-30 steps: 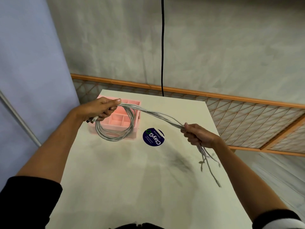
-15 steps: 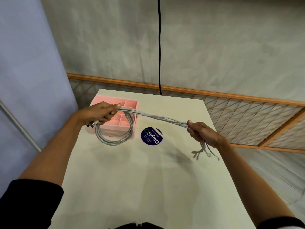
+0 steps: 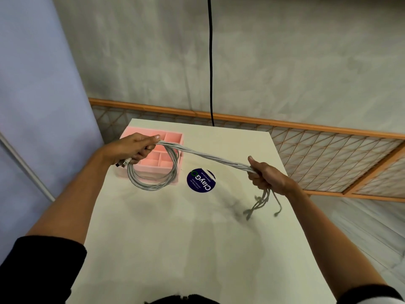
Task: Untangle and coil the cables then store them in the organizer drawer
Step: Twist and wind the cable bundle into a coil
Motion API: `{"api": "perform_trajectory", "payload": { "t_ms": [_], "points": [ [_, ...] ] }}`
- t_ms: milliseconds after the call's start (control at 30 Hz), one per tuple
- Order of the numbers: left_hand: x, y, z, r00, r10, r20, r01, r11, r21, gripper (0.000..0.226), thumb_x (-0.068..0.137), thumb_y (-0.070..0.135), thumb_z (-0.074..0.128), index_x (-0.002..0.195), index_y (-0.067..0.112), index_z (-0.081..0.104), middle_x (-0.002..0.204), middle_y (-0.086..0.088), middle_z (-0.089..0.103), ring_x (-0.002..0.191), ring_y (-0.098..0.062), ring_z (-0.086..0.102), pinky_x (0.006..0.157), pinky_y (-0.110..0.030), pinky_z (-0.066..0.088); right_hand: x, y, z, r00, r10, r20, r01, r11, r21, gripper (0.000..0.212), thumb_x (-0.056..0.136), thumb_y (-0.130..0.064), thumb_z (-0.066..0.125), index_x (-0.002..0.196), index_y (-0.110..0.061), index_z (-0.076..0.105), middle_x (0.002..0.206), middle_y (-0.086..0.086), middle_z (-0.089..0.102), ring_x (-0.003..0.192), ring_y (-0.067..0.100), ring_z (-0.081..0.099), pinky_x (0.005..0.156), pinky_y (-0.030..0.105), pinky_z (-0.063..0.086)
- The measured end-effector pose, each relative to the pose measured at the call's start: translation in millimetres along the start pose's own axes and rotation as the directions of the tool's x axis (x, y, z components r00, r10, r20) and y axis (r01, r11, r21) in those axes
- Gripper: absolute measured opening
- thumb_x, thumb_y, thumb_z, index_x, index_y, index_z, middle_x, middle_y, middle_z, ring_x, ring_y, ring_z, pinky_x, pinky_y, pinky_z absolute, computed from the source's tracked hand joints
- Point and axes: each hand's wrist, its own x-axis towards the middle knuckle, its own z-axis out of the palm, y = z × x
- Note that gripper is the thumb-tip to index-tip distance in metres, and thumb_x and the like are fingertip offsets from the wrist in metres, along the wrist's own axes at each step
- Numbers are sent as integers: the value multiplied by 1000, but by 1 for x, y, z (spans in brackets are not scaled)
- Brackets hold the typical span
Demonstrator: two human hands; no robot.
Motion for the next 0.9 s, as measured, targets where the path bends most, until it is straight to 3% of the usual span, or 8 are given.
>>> {"api": "perform_trajectory", "payload": {
  "t_ms": [100, 200, 333, 433, 600, 700, 767, 900],
  "points": [
    [-2, 1, -8, 1000, 13, -18, -14, 1000, -25, 52, 76, 69, 56, 59, 22, 41, 55, 6, 23, 41, -7, 17, 36, -16, 22, -5, 10, -12, 979, -43, 199, 23, 994, 104, 40, 91, -47, 45, 77, -11, 53, 55, -4, 26, 45, 5, 19, 40, 16, 20],
    [-10, -1, -19, 998, 9, -60, -13, 998, -61, 65, 55, 81, 66, 60, 21, 40, 53, 8, 24, 39, -5, 19, 34, -15, 22, -10, 28, -23, 975, -82, 207, 55, 989, 136, 37, 89, -36, 57, 100, -1, 56, 58, -4, 42, 46, 5, 32, 45, 14, 29],
    [-11, -7, -19, 999, 19, -44, -20, 999, -34, 58, 68, 72, 59, 63, 19, 38, 55, 6, 21, 41, -7, 17, 36, -15, 21, -9, 35, -22, 993, -106, 54, 116, 969, -220, 35, 100, -34, 37, 78, -13, 53, 61, 0, 45, 56, 11, 41, 60, 21, 38],
    [-9, -8, -13, 999, 27, -37, -29, 999, -46, 55, 71, 70, 58, 64, 19, 38, 56, 6, 22, 42, -7, 17, 37, -16, 20, -3, 33, -19, 989, -122, -87, 90, 947, -307, 40, 103, -31, 32, 69, -14, 47, 62, -3, 41, 58, 11, 37, 59, 25, 36],
    [-11, -5, -12, 998, 17, -62, -19, 999, -40, 65, 59, 78, 63, 63, 18, 38, 54, 6, 23, 40, -6, 18, 36, -15, 23, 0, 35, -20, 971, -19, -237, -2, 996, -86, 48, 99, -48, 35, 66, -17, 48, 54, -7, 29, 46, 6, 22, 41, 17, 21],
    [-11, -4, -12, 999, 13, -47, -14, 999, -40, 62, 63, 76, 62, 63, 18, 39, 54, 6, 23, 41, -7, 18, 36, -15, 22, 1, 33, -21, 979, 149, -140, -129, 981, 144, 51, 102, -36, 31, 53, -23, 35, 50, -9, 20, 40, 5, 14, 35, 17, 12],
    [-11, -2, -10, 999, 13, -40, -15, 999, -39, 62, 63, 76, 61, 63, 18, 39, 54, 7, 24, 41, -7, 18, 36, -15, 22, 0, 29, -21, 975, 210, -77, -192, 962, 192, 49, 97, -25, 27, 49, -26, 27, 48, -10, 17, 39, 4, 11, 36, 19, 8],
    [-13, 2, -11, 998, 19, -57, -21, 999, -33, 72, 52, 82, 65, 64, 17, 38, 52, 9, 25, 39, -5, 19, 35, -16, 23, -7, 31, -22, 985, 166, 41, -171, 966, 195, 45, 99, -35, 36, 56, -23, 25, 56, -7, 16, 45, 5, 11, 39, 18, 10]
  ]
}}
